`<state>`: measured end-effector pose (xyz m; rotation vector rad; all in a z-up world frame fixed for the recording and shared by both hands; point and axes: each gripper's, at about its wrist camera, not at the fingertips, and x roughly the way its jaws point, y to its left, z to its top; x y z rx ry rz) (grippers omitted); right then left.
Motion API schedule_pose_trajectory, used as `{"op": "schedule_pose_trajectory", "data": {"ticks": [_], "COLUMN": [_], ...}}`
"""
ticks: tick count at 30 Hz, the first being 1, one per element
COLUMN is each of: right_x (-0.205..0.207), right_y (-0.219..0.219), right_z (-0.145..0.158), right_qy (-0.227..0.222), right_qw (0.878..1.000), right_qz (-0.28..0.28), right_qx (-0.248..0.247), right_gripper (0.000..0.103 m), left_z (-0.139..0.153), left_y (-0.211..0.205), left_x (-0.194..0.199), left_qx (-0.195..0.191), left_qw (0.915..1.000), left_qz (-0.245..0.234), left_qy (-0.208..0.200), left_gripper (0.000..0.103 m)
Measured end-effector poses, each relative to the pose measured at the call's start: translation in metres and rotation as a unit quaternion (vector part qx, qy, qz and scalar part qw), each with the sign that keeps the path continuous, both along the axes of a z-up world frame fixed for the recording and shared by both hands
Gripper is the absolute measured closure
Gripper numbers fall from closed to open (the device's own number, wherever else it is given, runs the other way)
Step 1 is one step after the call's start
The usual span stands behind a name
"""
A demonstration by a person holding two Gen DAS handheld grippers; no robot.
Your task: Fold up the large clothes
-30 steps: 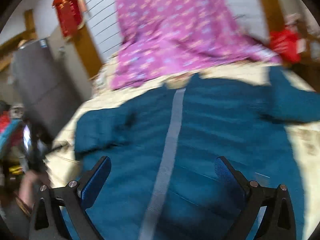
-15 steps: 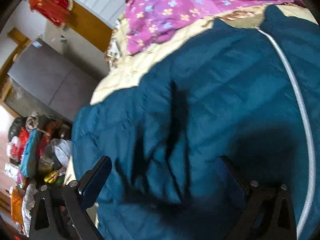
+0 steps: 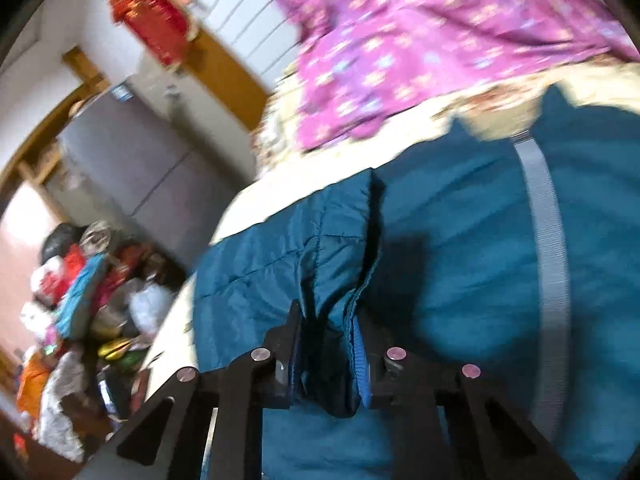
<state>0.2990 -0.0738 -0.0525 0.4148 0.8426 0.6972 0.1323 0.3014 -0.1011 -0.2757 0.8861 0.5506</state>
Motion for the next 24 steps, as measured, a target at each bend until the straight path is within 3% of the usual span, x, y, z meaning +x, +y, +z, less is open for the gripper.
{"op": "schedule_pose_trajectory", "data": {"ticks": [5,11,16,18,21,24], "right_x": [-0.001,-0.015,-0.019,-0.016,-0.016,-0.024], "right_y": [-0.103,-0.215,-0.231,-0.234,-0.241,-0.259], "right_z": [0.009,0.014,0.006,0.003,-0.002,0.003], "right_qy": [0.016,0.034,0.042,0.046,0.057,0.046], "right_qw": [0.992,0.975,0.97,0.969,0.967,0.963], "right_qz": [-0.108,-0.198,-0.196,-0.205,-0.22,-0.243], "right_qx": [-0.066,-0.098,-0.138,-0.128,-0.116,-0.111], "right_gripper": [0.085,0.085,0.085,0.085,0.076,0.058], "left_z": [0.0,0.0,0.0,0.0,0.0,0.0], "left_y": [0.0,0.0,0.001,0.0,0.0,-0.001], "left_x": [0.0,0.0,0.0,0.0,0.0,0.0], "left_qx": [0.0,0.0,0.0,0.0,0.0,0.001], "left_qw": [1.0,1.0,1.0,1.0,1.0,1.0], "left_qz": [0.0,0.001,0.002,0.001,0.001,-0.001], "left_qy": [0.0,0.0,0.001,0.002,0.002,0.003], "left_gripper": [0.027,0.027,0.024,0.024,0.023,0.023]}}
